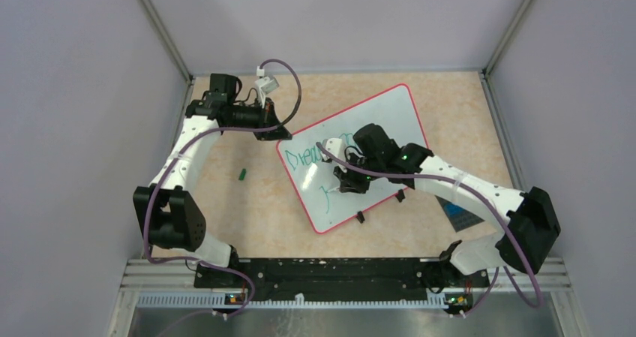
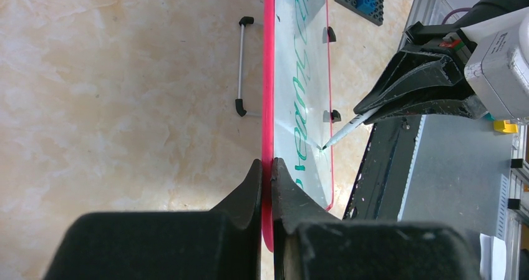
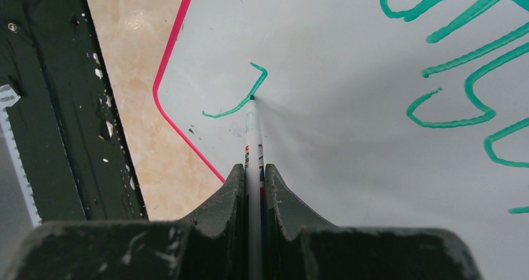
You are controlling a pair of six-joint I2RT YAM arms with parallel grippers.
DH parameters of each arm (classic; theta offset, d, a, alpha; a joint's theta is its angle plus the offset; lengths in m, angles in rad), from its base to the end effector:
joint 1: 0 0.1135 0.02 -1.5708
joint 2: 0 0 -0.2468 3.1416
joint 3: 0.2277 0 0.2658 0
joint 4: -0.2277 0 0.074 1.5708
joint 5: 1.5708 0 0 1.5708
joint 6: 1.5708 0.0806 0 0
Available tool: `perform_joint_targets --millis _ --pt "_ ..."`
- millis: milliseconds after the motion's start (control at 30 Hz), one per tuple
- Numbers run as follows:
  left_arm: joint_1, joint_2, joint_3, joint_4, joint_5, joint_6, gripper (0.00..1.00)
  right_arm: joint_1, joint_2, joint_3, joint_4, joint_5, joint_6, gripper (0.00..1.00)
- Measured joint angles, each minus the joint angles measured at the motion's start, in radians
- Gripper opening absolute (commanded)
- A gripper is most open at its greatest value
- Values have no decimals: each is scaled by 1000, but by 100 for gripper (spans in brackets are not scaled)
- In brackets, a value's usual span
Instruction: Write a sentence on the whiteboard
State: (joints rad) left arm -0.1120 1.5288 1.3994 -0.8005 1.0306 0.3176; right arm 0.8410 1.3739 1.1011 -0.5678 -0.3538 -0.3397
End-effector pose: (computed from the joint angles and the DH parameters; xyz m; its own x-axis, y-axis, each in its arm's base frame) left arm 0.3333 -0.1070 0.2936 -0.5796 0.2268 -0.7827 0.7874 0.4031 -0.4663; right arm 0.2039 0.2698 0.2321 -0.1841 -0.6746 -0.7149 -0.9700 0.2423 0.0211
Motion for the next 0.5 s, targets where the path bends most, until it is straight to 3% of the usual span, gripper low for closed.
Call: perform_joint_targets --millis 500 --pt "-1 -8 -7 0 -5 0 0 -39 5 9 -3 -8 13 0"
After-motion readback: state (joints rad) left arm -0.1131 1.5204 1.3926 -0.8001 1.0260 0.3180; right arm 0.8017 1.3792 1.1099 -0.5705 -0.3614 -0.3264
